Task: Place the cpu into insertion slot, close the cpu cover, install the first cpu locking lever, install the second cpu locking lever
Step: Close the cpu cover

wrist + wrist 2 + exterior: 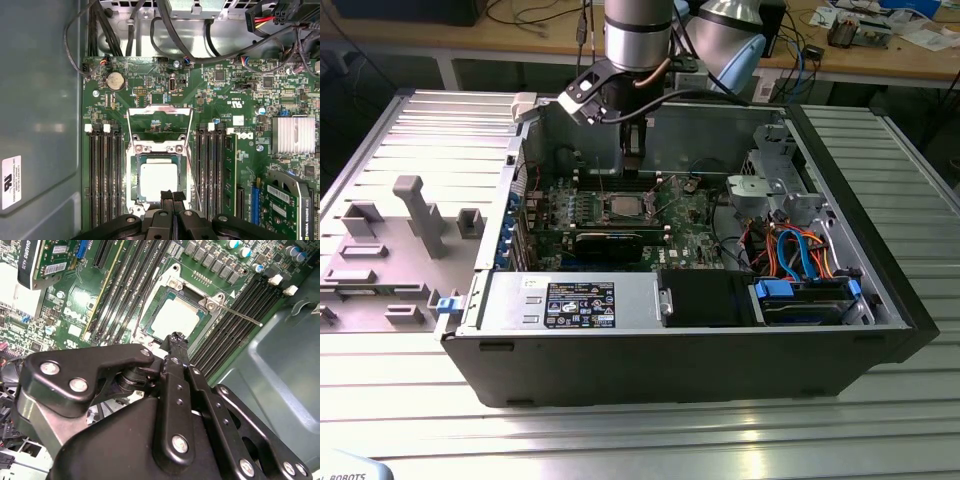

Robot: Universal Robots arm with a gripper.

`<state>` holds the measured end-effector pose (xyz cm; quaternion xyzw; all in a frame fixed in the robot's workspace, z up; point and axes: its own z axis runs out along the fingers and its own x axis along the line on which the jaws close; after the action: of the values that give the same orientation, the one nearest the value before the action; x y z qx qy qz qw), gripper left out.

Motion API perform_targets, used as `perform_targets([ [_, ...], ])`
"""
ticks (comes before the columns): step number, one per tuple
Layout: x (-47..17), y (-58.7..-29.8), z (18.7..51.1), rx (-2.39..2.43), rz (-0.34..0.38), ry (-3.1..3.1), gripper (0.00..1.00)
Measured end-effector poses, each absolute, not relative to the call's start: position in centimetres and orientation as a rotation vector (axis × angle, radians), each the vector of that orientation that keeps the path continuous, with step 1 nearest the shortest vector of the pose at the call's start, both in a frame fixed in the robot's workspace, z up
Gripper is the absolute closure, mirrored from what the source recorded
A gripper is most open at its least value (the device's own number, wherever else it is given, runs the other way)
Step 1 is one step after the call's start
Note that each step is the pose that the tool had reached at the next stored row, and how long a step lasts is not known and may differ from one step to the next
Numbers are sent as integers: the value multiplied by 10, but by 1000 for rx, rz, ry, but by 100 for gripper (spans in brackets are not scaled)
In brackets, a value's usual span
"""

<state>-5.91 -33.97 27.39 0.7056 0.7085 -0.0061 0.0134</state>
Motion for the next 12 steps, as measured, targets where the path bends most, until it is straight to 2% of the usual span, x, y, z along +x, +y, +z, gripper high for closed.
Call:
perform_targets([
  [12, -59, -340, 278, 2199, -21, 2208, 89],
])
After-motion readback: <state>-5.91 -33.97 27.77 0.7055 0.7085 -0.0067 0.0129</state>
